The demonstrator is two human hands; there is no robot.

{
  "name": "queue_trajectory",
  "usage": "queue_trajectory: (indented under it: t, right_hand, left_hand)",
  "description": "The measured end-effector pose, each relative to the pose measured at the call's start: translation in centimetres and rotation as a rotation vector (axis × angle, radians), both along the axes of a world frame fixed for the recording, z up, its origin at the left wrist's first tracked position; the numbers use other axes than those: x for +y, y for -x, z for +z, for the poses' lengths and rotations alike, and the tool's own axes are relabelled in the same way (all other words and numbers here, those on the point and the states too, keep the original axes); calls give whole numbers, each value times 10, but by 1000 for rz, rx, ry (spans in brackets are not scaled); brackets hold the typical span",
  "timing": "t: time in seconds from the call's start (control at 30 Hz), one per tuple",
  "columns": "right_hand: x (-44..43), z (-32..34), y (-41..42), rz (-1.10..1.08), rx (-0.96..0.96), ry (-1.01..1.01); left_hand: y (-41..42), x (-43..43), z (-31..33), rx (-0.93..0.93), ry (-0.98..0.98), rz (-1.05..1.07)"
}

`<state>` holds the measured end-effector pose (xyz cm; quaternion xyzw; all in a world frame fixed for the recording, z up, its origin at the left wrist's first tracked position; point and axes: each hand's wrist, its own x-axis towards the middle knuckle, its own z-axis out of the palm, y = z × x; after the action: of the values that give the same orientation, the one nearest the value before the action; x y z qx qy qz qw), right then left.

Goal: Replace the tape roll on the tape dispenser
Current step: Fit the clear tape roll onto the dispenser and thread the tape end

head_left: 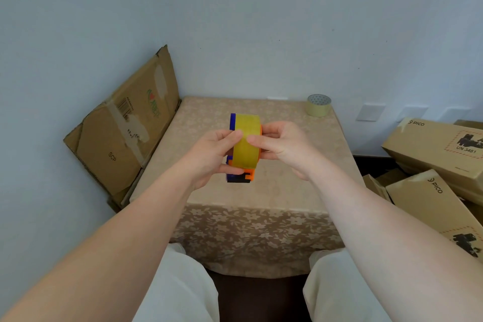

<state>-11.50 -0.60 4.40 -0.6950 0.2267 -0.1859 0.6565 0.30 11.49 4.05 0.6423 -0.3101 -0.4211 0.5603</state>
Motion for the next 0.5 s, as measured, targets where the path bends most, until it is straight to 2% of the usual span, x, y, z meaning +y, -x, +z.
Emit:
queue_trajectory:
  t: [0.13,0.33,0.5]
  right_hand:
    - [-2,1,0,54,103,115]
    - [3,-1,-1,49,140,190]
    - [9,-2,-6,-71,126,109]
  left_hand:
    - [-2,-1,3,-68,-20,12]
    - [-6,0,4,-122,-66,8]
    - [-6,3,0,-92,-48,-2]
